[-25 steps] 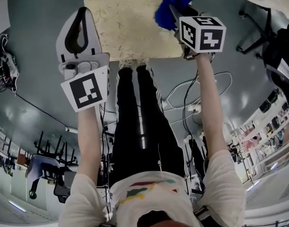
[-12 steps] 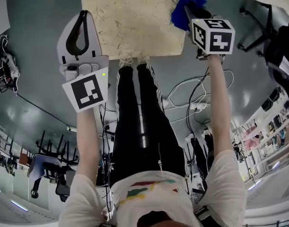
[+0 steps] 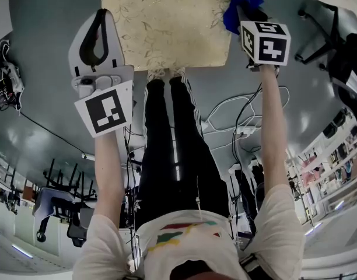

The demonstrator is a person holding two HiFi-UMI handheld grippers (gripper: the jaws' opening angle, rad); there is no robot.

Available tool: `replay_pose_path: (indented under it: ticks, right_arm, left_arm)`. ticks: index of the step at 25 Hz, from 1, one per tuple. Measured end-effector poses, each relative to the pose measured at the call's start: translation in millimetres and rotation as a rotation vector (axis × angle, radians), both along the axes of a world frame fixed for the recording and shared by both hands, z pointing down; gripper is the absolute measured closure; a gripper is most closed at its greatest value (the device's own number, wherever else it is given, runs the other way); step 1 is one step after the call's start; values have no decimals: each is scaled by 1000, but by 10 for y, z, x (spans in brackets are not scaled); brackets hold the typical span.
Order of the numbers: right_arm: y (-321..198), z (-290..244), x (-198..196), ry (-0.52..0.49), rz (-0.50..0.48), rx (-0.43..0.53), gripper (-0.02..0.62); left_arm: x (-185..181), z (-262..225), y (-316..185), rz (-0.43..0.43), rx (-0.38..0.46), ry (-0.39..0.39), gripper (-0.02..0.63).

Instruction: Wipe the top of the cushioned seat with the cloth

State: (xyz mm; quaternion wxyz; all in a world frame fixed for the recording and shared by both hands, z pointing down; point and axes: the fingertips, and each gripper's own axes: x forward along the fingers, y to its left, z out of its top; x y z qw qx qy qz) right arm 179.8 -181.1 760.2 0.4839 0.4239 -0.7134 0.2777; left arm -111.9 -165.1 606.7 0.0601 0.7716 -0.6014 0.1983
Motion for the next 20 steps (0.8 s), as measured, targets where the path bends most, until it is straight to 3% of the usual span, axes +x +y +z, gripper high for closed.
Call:
replay_pose_path:
  ticks: [7,14,17,20]
  right_arm:
    - [-12,78,145,86,-17,14,560]
    - [-18,-13,132,95,-14,48,560]
    - [-27,-187,-6,56,-11,79,560]
    - [4,-478,-268,-55,23,98,560]
  left_arm:
    - [-90,-1,-22,-17,13,-13,597]
    - [-232,-114,-65,-116,30,53,597]
    - [-295,-135,-42,-126,36,46,597]
    - [-368,-150,3,-143,40,46,597]
